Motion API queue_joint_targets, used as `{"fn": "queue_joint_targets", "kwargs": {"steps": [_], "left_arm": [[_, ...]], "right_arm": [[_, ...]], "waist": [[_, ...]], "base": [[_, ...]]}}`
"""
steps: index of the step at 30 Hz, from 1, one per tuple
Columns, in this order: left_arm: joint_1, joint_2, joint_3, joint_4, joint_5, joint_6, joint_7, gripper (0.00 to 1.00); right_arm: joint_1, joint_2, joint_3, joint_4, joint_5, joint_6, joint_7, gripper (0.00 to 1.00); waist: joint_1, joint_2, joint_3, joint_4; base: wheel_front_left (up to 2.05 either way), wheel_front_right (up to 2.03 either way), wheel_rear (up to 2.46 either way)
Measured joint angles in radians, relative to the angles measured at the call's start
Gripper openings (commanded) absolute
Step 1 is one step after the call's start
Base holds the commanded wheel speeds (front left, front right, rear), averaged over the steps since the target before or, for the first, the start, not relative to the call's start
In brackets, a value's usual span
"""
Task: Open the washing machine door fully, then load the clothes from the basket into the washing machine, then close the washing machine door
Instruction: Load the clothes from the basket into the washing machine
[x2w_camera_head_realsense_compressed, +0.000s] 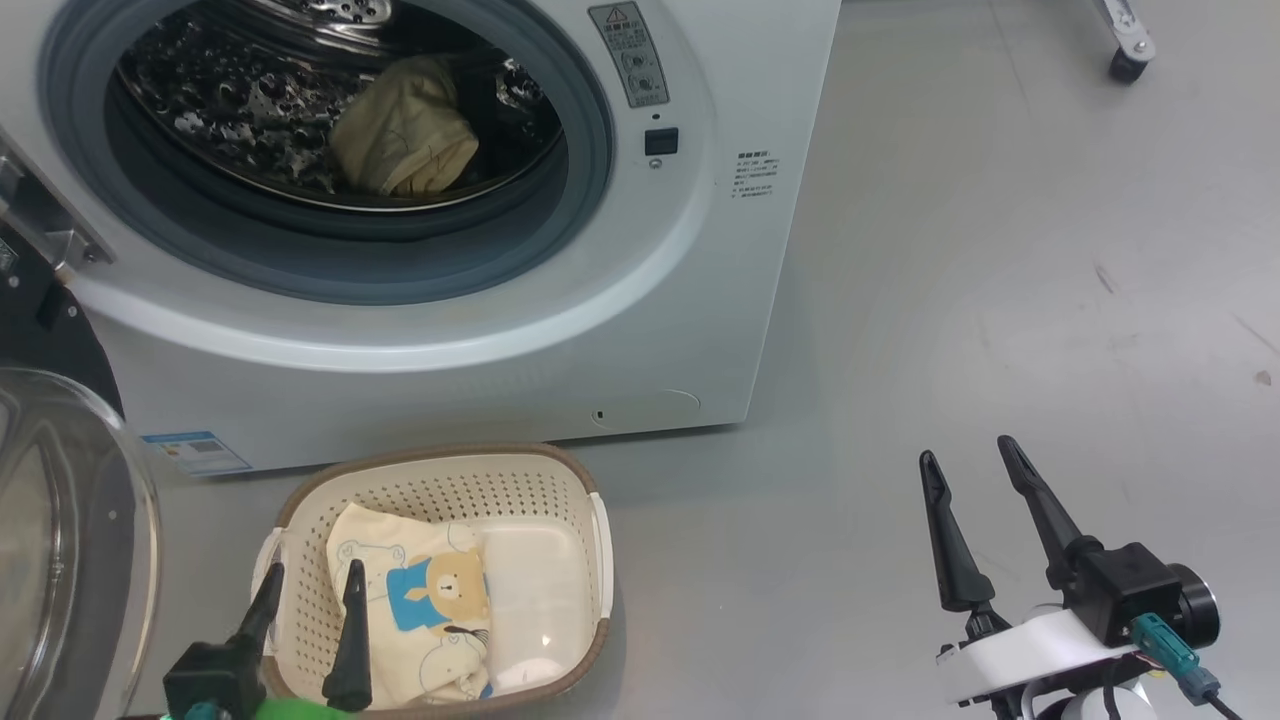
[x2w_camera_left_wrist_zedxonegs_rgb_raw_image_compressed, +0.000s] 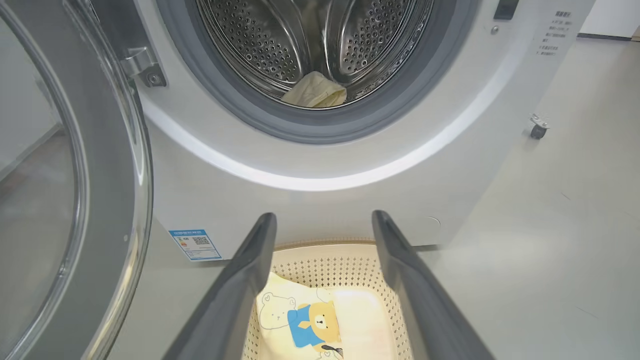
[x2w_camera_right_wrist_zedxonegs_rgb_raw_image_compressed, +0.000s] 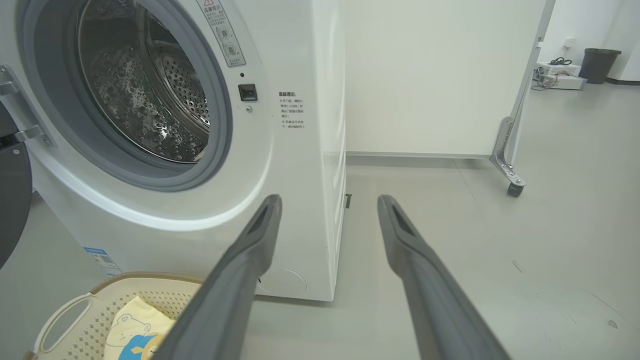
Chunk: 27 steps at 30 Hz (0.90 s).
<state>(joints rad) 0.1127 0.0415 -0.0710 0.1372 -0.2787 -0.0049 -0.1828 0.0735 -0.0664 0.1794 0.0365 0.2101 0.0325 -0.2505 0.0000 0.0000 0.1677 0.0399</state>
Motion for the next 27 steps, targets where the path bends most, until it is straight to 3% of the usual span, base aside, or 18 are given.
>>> {"fn": "queue_joint_targets", "kwargs": {"steps": [15,27], "left_arm": [[-0.250,-0.001,-0.085,0.317,-0.036,-0.035,0.195,1.00],[-0.469,0.002,-0.042,0.498,-0.100,-0.035,0.377,1.00]], "right_arm": [[-0.077,-0.019,0.019,-0.063,-0.003,0.015,0.030,1.00],[-0.152,-0.017,0.027,-0.097,-0.010,0.022,0.031,1.00]], "waist": [[0.0000,0.0000,0.194,-0.010],[0.0001,0.0000,0.359,-0.056]], "base": [[0.00,0.00,0.00],[0.00,0.00,0.00]]}}
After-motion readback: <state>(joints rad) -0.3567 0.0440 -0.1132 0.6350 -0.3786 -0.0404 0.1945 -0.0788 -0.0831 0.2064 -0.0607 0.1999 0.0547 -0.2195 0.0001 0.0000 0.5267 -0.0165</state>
